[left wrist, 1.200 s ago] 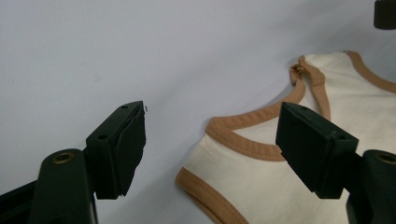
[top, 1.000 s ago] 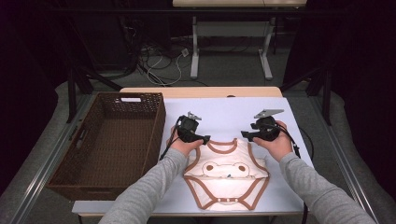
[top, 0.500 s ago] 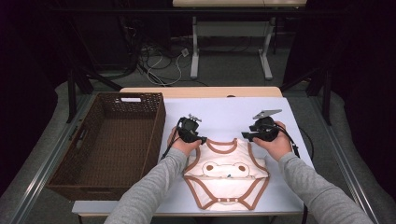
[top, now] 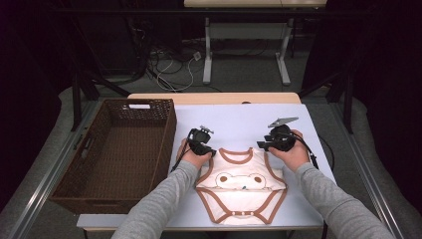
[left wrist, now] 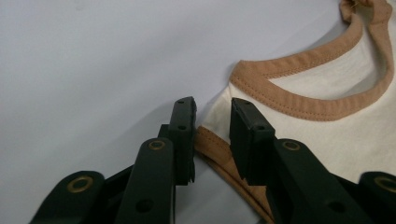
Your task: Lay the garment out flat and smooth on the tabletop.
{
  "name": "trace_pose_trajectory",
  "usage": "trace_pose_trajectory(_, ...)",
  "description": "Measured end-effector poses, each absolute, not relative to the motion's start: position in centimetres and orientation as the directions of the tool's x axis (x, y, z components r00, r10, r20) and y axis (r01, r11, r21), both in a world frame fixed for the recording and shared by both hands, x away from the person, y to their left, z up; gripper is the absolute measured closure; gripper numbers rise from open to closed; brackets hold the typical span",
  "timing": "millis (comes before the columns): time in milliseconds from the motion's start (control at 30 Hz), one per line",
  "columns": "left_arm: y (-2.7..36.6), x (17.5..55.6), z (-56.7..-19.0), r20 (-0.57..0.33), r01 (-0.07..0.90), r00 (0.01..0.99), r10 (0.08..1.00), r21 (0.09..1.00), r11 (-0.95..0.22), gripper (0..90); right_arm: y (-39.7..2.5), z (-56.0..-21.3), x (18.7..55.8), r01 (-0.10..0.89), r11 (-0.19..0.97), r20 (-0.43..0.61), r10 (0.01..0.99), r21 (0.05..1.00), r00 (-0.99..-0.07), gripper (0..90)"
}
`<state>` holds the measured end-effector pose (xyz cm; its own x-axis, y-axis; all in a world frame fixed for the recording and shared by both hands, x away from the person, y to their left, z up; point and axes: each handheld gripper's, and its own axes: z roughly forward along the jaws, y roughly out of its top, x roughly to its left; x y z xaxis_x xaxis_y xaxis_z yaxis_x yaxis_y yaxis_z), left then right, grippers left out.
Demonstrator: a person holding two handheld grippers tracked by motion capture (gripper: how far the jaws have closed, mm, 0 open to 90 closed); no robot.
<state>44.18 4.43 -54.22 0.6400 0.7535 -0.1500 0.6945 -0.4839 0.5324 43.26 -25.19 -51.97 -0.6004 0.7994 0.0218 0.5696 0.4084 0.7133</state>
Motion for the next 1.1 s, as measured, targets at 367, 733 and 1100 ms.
trace_pose_trajectory(367, 4.4, 44.2, -54.0, -0.129, 0.692, 0.640, 0.758, 0.525, -0.495, 86.9, -25.8, -53.1, 43.9, 0.634, 0.394, 0.067, 0.814, 0.666, -0.576, 62.6)
trace_pose_trajectory(733, 4.7, 44.2, -53.7, -0.122, 0.686, 0.644, 0.755, 0.528, -0.500, 87.9, -25.8, -53.7, 43.6, 0.660, 0.431, 0.073, 0.803, 0.615, -0.592, 64.1)
trace_pose_trajectory(1100, 4.6, 44.1, -53.7, -0.127, 0.688, 0.644, 0.755, 0.528, -0.498, 87.9, -25.7, -54.5, 43.0, 0.663, 0.415, 0.112, 0.792, 0.623, -0.600, 65.5)
